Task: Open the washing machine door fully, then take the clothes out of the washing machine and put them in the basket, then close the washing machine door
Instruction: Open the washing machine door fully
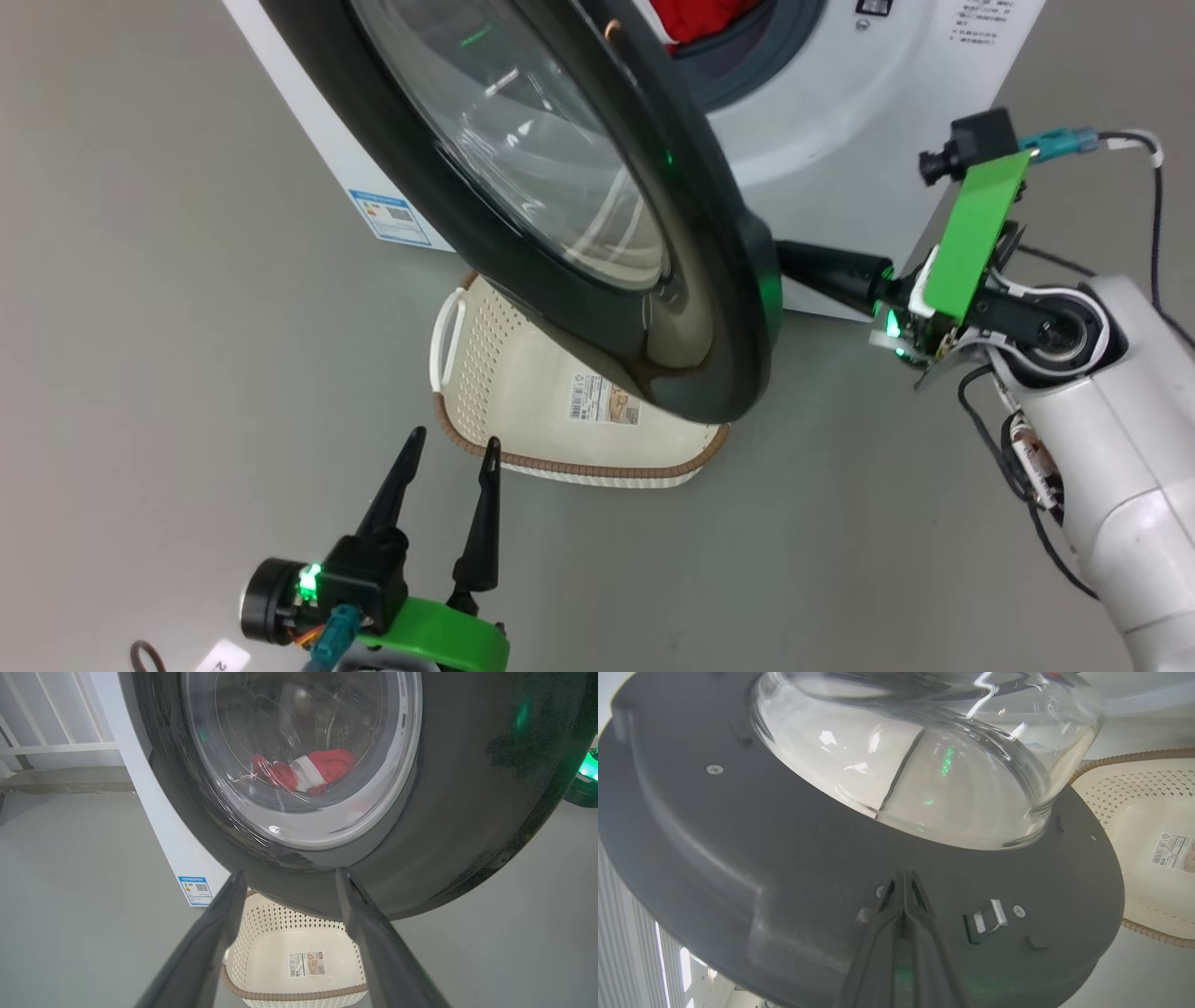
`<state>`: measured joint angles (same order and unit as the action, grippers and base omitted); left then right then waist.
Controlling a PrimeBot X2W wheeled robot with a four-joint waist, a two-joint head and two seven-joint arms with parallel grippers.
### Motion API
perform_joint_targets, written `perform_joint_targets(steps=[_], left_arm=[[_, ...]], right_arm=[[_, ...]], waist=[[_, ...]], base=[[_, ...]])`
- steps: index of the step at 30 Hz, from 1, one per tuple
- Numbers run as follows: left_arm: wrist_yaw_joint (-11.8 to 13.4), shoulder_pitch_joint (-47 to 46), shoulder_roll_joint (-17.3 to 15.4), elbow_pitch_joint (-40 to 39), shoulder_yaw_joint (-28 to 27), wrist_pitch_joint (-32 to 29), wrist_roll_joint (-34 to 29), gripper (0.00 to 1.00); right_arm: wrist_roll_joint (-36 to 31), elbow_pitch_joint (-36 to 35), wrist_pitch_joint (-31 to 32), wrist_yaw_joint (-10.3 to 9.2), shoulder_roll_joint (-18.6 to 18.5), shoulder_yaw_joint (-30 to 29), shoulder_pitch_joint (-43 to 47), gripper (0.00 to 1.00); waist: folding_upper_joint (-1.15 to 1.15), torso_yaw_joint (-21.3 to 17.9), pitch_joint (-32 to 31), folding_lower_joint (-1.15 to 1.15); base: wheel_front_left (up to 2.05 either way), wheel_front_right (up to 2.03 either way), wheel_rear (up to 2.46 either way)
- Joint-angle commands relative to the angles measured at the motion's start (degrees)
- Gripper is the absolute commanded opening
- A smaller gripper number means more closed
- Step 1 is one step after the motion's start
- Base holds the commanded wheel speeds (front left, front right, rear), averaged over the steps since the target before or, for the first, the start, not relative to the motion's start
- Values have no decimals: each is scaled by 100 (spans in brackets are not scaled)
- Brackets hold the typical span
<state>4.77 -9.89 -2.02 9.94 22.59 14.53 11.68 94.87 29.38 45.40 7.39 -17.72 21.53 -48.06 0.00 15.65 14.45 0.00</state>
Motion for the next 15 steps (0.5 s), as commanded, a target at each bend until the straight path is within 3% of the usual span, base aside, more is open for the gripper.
perform_joint_targets(steps=[1, 15], left_arm=[[-18, 17, -86, -120, -207, 47, -65, 100], [-26, 290, -86, -143, -350, 47, -114, 100]], right_arm=[[-18, -245, 73, 10, 153, 62, 110, 0], [-68, -702, 203, 10, 494, 256, 721, 0]], waist=[[0, 60, -75, 0], [0, 313, -368, 0]], base=[[0, 0, 0], [0, 0, 0]])
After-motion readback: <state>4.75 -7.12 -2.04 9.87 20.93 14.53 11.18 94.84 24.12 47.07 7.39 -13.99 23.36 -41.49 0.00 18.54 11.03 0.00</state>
